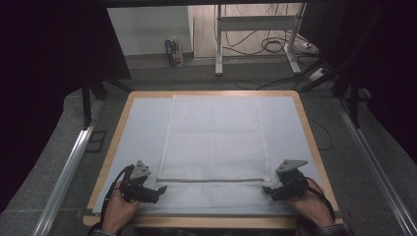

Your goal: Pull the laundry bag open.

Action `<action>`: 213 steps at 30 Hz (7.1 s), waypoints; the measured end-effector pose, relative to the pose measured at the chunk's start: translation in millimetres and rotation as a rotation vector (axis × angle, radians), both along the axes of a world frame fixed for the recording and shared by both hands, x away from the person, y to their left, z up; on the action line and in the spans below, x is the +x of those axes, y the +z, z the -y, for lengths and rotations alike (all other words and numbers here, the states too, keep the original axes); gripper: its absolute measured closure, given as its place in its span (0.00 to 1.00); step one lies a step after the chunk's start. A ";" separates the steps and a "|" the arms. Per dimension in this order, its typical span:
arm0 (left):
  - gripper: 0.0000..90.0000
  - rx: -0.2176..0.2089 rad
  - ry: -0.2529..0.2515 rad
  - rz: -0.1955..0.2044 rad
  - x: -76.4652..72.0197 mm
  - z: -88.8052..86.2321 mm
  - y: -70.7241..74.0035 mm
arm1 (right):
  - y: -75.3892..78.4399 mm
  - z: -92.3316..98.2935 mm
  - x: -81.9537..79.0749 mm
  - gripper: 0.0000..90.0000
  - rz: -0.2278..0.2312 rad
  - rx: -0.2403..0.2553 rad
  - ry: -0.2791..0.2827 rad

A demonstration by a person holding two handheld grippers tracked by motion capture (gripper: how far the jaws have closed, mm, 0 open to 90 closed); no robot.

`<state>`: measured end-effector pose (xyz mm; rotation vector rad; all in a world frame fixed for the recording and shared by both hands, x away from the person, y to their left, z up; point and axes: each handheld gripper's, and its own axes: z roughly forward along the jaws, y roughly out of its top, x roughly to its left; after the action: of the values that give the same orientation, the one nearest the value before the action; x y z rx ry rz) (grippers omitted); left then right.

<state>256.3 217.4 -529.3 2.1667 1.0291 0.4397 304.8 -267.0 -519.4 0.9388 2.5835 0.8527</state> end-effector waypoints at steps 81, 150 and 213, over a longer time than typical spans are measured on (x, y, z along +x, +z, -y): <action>0.08 -0.093 -0.506 -0.021 97.5 289.3 28.7 | 19.3 -8.8 -12.9 0.85 0.048 0.039 0.076; 0.07 -0.030 -0.460 0.040 96.0 296.9 33.9 | 20.8 -11.2 -24.8 0.94 0.059 -0.008 0.004; 0.94 -0.292 -0.618 -0.347 99.5 259.4 24.5 | 22.6 -16.8 -27.9 0.92 0.189 -0.087 0.040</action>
<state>355.8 -42.0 -504.8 2.1859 0.4962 -0.3620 277.0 -250.2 -496.8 0.7464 2.4633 0.7907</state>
